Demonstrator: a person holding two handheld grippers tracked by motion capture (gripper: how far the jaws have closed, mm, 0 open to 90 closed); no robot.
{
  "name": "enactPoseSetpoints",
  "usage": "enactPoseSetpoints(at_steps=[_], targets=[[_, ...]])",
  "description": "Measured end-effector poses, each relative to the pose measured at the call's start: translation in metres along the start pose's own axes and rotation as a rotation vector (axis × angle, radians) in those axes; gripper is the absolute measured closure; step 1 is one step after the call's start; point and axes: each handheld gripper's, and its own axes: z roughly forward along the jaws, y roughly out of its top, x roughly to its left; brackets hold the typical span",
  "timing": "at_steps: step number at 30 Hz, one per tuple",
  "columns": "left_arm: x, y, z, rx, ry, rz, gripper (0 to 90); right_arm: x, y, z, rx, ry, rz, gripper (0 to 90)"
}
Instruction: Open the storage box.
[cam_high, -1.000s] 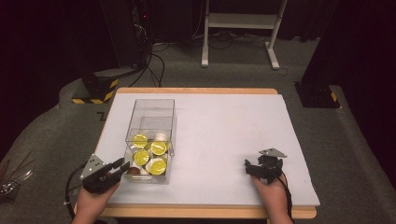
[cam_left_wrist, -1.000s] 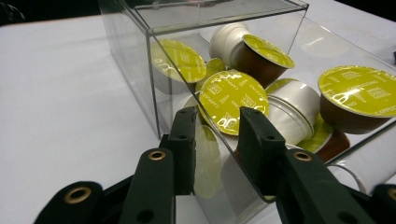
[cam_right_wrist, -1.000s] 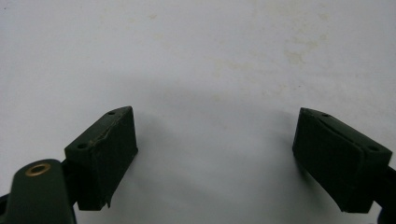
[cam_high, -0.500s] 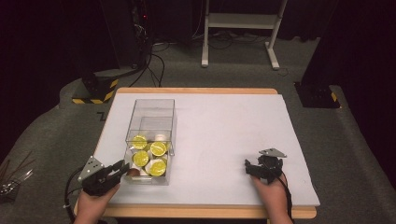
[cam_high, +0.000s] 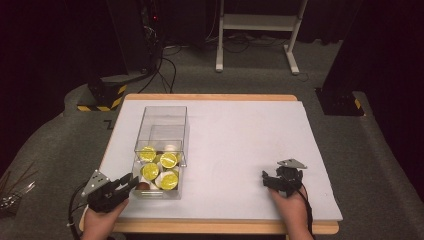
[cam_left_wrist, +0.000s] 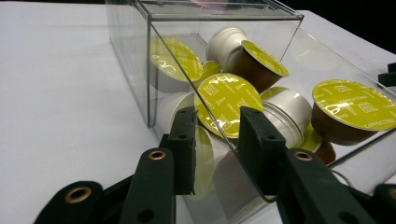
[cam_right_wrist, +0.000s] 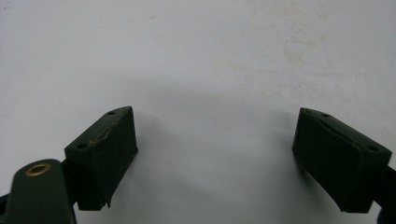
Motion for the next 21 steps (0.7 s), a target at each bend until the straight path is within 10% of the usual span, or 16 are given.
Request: enactPoseSetpoints(at_steps=[10, 21], targets=[[0.000, 0.010, -0.003, -0.086, 0.003, 0.068, 50.2, 0.001, 0.002, -0.007, -0.024, 0.061, -0.019, 32.1], [0.015, 0.026, 0.001, -0.144, -0.006, 0.064, 56.0, 0.046, 0.029, -0.032, -0.125, 0.200, -0.116, 37.7]])
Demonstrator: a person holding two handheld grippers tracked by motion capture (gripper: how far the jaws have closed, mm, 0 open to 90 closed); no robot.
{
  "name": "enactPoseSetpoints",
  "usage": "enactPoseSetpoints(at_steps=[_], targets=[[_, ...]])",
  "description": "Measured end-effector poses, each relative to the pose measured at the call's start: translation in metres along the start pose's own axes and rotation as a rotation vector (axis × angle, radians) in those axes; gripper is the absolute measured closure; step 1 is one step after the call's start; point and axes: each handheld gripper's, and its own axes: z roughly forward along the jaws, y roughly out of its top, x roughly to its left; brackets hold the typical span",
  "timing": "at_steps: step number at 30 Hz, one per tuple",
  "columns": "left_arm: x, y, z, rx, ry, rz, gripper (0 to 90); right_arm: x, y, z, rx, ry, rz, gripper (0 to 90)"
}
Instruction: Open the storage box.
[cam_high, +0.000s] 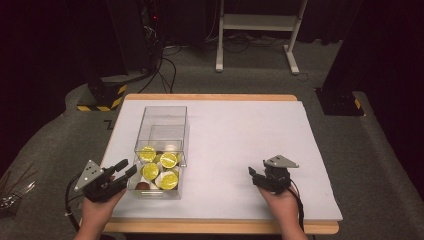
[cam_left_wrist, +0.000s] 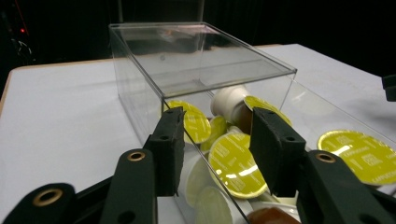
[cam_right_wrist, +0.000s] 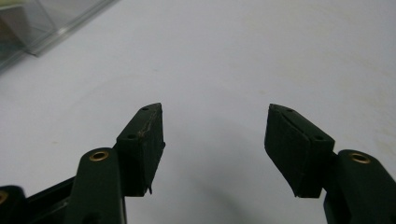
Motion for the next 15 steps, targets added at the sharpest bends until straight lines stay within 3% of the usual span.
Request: enactPoseSetpoints(at_steps=[3, 4, 9, 15], targets=[[0.005, 0.002, 0.001, -0.009, 0.006, -0.013, 57.5, 0.010, 0.005, 0.000, -0.006, 0.023, -0.011, 37.8], [0.008, 0.002, 0.001, -0.013, 0.013, -0.017, 58.2, 0.022, 0.011, 0.001, -0.016, 0.059, -0.023, 38.4], [0.020, -0.002, 0.000, -0.015, 0.048, -0.025, 59.1, 0.047, 0.021, 0.003, -0.038, 0.115, -0.064, 40.5], [0.034, -0.019, 0.007, 0.042, 0.113, -0.008, 57.9, 0.075, 0.035, 0.004, -0.061, 0.182, -0.119, 43.2]])
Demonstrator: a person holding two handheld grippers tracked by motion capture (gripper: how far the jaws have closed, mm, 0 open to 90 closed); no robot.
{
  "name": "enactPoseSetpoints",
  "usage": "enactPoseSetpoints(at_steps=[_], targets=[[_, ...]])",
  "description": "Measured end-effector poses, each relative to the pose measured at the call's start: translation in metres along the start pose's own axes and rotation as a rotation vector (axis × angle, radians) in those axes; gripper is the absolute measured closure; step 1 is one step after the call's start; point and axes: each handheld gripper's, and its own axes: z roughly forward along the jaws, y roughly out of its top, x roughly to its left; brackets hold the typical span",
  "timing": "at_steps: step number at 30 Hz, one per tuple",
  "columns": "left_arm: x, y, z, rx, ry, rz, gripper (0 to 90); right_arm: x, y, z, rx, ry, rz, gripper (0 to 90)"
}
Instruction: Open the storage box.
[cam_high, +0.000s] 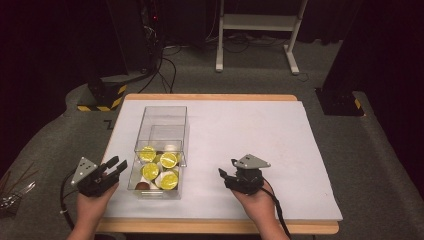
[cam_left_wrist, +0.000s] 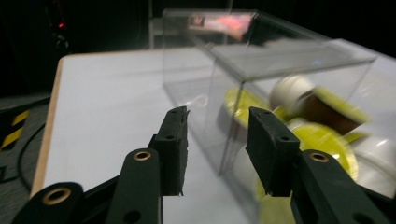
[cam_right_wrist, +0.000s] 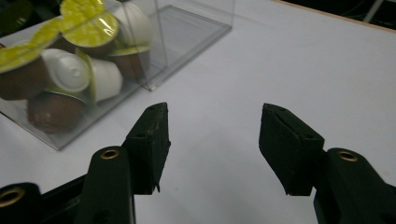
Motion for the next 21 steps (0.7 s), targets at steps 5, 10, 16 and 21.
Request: enactPoseSetpoints(at_steps=[5, 10, 16, 21], targets=[[0.010, -0.022, 0.017, 0.075, 0.051, 0.034, 53.2, 0.018, 0.016, 0.005, -0.019, 0.055, -0.012, 43.9], [0.019, -0.028, 0.023, 0.111, 0.039, -0.012, 49.6, 0.032, 0.027, 0.009, -0.010, 0.090, -0.030, 43.7], [0.015, -0.030, 0.027, 0.141, 0.038, 0.008, 45.4, 0.051, 0.039, 0.019, 0.016, 0.129, -0.061, 44.2], [0.016, -0.029, 0.028, 0.150, 0.026, 0.007, 44.9, 0.069, 0.050, 0.030, 0.029, 0.170, -0.098, 45.1]])
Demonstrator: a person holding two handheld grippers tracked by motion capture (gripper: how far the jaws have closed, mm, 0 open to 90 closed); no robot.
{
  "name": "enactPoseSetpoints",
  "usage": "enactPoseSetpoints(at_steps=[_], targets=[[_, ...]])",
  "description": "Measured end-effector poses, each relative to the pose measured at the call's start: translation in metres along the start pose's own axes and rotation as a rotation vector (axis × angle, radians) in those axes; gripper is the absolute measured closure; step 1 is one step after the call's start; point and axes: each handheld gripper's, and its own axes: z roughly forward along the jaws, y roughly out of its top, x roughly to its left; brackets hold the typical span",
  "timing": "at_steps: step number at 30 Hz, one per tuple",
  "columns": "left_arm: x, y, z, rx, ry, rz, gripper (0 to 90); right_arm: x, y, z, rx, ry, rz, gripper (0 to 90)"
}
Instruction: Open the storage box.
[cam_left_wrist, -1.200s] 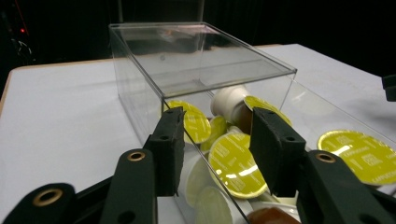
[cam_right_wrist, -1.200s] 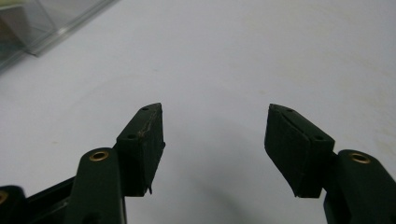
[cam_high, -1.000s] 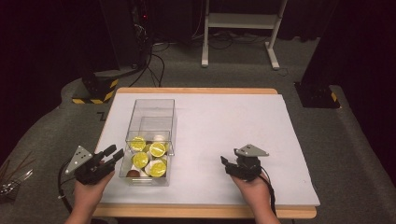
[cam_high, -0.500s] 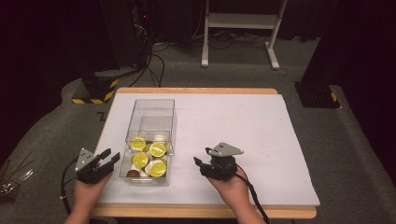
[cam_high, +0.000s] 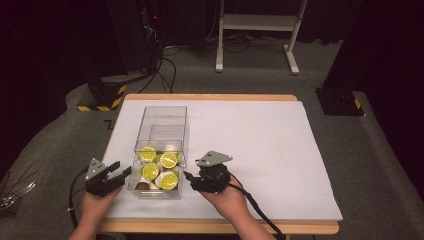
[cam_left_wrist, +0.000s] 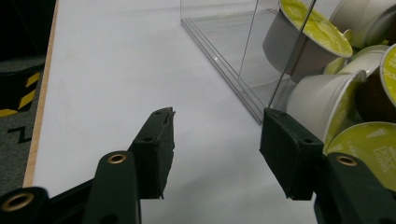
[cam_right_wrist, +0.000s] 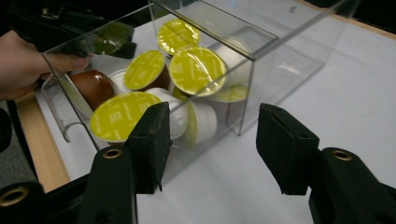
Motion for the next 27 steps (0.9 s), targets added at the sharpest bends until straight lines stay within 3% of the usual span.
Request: enactPoseSetpoints(at_steps=[12, 22, 27], targets=[[-0.001, 0.000, 0.000, 0.005, -0.011, 0.008, 44.7, 0.026, 0.020, 0.030, 0.047, 0.092, -0.053, 46.9], [-0.001, 0.000, 0.000, 0.005, -0.014, 0.009, 44.7, 0.038, 0.024, 0.049, 0.102, 0.123, -0.061, 44.0], [-0.001, 0.000, 0.000, 0.004, -0.016, 0.010, 44.7, 0.042, 0.025, 0.053, 0.121, 0.108, -0.084, 42.1]])
